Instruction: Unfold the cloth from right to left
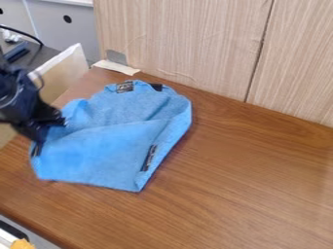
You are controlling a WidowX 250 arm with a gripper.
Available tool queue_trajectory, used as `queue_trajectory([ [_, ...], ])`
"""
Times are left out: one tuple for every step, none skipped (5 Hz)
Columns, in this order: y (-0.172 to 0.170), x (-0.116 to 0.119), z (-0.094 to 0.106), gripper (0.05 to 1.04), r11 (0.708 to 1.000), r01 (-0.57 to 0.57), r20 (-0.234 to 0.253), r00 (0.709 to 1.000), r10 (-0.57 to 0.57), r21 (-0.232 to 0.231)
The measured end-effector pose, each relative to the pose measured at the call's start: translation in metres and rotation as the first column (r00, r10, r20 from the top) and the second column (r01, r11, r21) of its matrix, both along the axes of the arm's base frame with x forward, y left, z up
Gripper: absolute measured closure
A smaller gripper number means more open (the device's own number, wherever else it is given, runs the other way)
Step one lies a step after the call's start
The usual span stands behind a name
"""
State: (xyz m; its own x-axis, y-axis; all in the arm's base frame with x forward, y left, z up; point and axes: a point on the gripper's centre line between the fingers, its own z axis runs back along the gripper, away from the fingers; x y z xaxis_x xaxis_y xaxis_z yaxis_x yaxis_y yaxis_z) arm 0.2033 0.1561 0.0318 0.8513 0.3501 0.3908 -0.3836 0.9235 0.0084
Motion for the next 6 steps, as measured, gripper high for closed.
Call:
queue_trajectory([
  [0.004,-0.015,-0.01,1.03,0.997,-0.078,-0.013,0.997,0.078,-0.015],
  [0.007,-0.029,-0.016,1.03,0.989,-0.149,-0.027,0.989,0.149,-0.023],
  [0.01,-0.035,-0.017,1.009,0.98,-0.195,-0.022,0.981,0.194,-0.03],
  [0.008,-0.037,-0.018,0.86,0.976,-0.211,-0.033,0.977,0.21,-0.051],
  [0.01,-0.035,-0.016,0.605,0.981,-0.189,-0.031,0.982,0.188,-0.046],
  [0.009,-0.032,-0.015,0.291,0.984,-0.169,-0.035,0.985,0.168,-0.05],
])
